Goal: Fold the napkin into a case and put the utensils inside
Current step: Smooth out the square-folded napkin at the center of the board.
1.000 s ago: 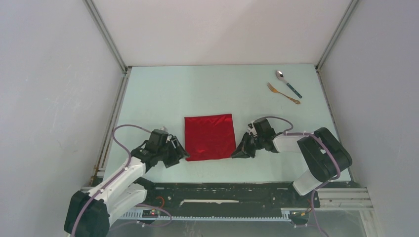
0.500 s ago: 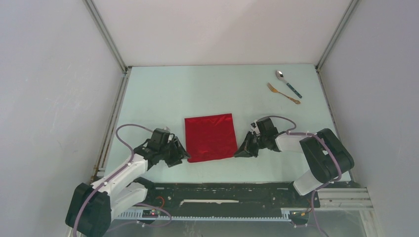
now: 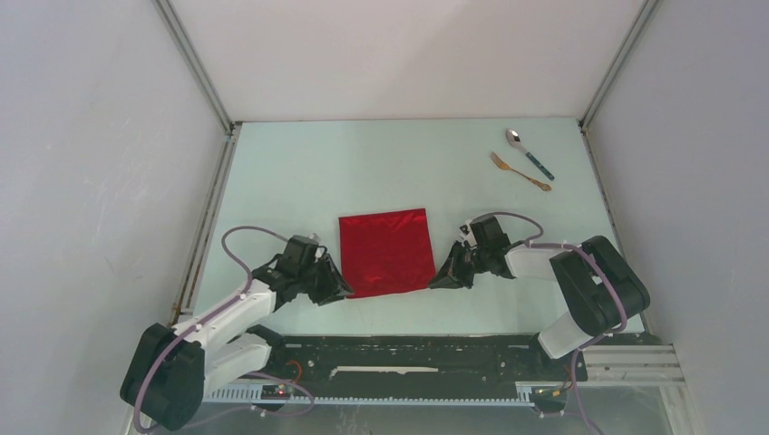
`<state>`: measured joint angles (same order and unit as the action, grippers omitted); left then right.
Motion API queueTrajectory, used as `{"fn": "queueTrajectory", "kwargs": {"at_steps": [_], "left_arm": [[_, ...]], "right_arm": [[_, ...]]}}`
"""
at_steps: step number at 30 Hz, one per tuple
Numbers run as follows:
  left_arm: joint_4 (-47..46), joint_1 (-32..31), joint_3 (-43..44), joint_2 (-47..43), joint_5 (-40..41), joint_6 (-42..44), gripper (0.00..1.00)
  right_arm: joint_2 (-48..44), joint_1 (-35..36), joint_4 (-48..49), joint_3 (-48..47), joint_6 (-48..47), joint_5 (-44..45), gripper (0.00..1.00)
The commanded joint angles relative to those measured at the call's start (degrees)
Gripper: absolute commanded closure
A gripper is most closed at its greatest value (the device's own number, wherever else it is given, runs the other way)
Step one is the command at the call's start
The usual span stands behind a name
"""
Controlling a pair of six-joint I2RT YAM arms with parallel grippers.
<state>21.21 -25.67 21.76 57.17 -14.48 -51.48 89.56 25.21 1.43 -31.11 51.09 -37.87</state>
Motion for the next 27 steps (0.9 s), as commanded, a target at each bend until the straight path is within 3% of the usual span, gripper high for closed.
{"fn": "queueTrajectory", "kwargs": {"at_steps": [1,17,24,27], "left_arm": [[-2.9,-0.5,0.9,1.0,-1.2,-1.4,0.61],[-3.3,-1.5,0.6,2.8,0.0,-1.9,0.63],[-2.4,-1.5,2.2,1.2,1.0,-1.2,0.84],[-0.7,-1.4,4.3,0.6,2.6,-0.2,0.88]], "right_arm": [[-0.5,0.2,1.5,0.2,-0.6,-0.8,1.0],[-0.6,0.4,2.2,0.2,-0.3,-1.0,1.0],[-1.0,0.5,1.8,-0.7,-0.4,-1.3,1.0],[-1.3,0.2,0.3,-2.7,-1.8,-1.1,1.0]]}}
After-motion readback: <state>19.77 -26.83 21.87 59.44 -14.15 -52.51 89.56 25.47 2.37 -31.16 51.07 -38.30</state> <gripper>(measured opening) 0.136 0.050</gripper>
